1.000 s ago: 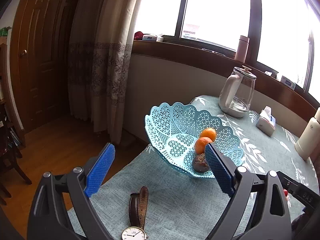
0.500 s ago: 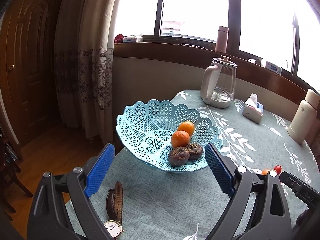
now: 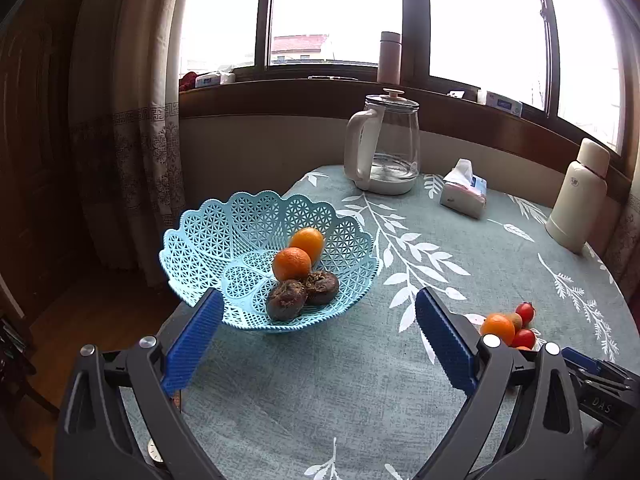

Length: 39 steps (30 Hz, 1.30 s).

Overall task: Organize fruits
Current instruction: 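Withdraw the open right tool from the basket toward the remaining fruit, then close the right tool around the large orange and lift it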

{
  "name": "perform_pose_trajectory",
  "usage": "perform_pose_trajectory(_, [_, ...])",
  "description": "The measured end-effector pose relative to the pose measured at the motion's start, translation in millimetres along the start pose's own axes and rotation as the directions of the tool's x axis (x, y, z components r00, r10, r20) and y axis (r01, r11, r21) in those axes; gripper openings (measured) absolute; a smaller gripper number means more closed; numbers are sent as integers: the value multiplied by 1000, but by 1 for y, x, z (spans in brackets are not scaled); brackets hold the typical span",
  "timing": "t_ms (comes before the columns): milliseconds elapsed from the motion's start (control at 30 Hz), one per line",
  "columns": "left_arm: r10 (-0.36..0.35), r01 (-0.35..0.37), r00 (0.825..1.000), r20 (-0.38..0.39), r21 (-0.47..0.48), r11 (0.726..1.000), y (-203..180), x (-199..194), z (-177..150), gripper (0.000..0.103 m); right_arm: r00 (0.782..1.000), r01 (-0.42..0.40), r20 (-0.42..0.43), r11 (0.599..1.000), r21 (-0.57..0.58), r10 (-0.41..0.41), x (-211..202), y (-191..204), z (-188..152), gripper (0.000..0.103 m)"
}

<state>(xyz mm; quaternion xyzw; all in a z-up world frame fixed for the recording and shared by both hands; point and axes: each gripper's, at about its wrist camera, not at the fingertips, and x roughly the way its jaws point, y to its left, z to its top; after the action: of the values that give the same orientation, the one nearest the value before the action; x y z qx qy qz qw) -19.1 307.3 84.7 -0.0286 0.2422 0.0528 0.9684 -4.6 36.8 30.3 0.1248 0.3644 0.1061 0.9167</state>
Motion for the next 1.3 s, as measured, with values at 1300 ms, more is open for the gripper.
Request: perform_pose_trajectory(1300, [-51, 56, 997, -57, 75, 996, -30, 13, -13, 98, 995, -37, -88, 999, -19, 35, 23, 9, 9, 41])
